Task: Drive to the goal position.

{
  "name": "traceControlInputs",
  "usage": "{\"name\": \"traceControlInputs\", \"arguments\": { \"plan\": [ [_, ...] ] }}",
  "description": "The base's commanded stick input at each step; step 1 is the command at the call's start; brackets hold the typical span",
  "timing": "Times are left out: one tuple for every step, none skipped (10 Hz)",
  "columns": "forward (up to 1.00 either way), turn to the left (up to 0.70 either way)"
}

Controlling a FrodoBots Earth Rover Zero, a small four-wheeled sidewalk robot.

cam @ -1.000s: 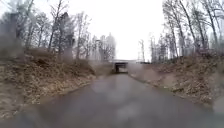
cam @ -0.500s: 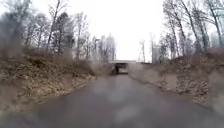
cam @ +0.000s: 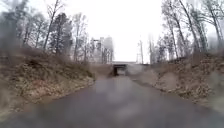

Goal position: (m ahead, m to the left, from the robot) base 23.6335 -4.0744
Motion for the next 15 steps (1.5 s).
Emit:
{"name": "traceControlInputs", "arguments": {
  "plan": [
    [1.0,0.0],
    [1.0,0.0],
    [1.0,0.0],
    [1.0,0.0],
    [1.0,0.0],
    [1.0,0.0],
    [1.0,0.0],
    [1.0,0.0],
    [1.0,0.0],
    [1.0,0.0],
    [1.0,0.0],
    [1.0,0.0],
    [1.0,0.0],
    [1.0,0.0],
    [1.0,0.0]
  ]
}}
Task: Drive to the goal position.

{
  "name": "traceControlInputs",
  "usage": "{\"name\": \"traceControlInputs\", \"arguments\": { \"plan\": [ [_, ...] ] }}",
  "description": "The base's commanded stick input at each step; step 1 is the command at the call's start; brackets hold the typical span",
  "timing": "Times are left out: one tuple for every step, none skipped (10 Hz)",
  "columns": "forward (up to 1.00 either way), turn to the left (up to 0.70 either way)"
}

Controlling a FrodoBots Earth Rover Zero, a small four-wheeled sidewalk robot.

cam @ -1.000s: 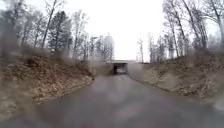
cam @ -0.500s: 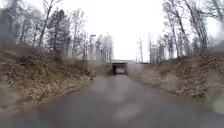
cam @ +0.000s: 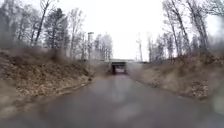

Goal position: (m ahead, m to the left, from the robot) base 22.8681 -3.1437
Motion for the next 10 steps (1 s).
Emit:
{"name": "traceControlInputs", "arguments": {
  "plan": [
    [1.0,0.0],
    [1.0,0.0],
    [1.0,0.0],
    [1.0,0.0],
    [1.0,0.0],
    [1.0,0.0],
    [1.0,0.0],
    [1.0,0.0],
    [1.0,0.0],
    [1.0,0.0]
  ]
}}
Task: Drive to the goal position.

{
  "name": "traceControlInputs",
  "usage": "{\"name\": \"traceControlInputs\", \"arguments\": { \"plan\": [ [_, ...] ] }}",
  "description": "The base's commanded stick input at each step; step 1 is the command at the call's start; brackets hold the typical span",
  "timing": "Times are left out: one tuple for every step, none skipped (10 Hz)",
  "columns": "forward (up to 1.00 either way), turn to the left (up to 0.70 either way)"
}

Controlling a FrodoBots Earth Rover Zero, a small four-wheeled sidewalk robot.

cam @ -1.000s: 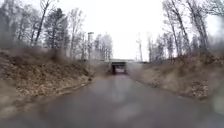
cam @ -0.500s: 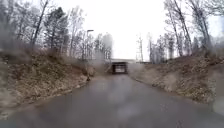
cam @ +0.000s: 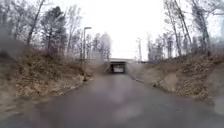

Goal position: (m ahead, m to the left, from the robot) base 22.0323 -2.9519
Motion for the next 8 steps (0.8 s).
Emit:
{"name": "traceControlInputs", "arguments": {
  "plan": [
    [1.0,0.0],
    [1.0,0.0],
    [1.0,0.0],
    [1.0,0.0],
    [1.0,0.0],
    [1.0,0.0],
    [1.0,0.0],
    [1.0,0.0]
  ]
}}
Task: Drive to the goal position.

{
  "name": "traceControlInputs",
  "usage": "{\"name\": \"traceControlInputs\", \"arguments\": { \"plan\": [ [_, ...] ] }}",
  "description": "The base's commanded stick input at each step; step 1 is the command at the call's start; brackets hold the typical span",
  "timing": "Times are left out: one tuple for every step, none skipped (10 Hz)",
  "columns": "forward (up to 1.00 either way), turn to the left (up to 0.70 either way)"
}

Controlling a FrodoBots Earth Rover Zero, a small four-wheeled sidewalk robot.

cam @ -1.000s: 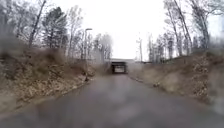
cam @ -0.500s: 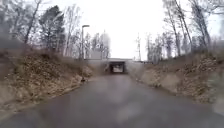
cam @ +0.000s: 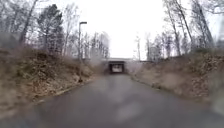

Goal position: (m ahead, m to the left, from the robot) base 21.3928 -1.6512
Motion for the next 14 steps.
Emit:
{"name": "traceControlInputs", "arguments": {
  "plan": [
    [1.0,0.0],
    [1.0,0.0],
    [1.0,0.0],
    [1.0,0.01],
    [1.0,0.15],
    [1.0,0.3],
    [1.0,0.38],
    [1.0,0.31],
    [1.0,0.18],
    [1.0,0.0],
    [1.0,0.0],
    [1.0,0.0],
    [1.0,0.0],
    [1.0,0.0]
  ]
}}
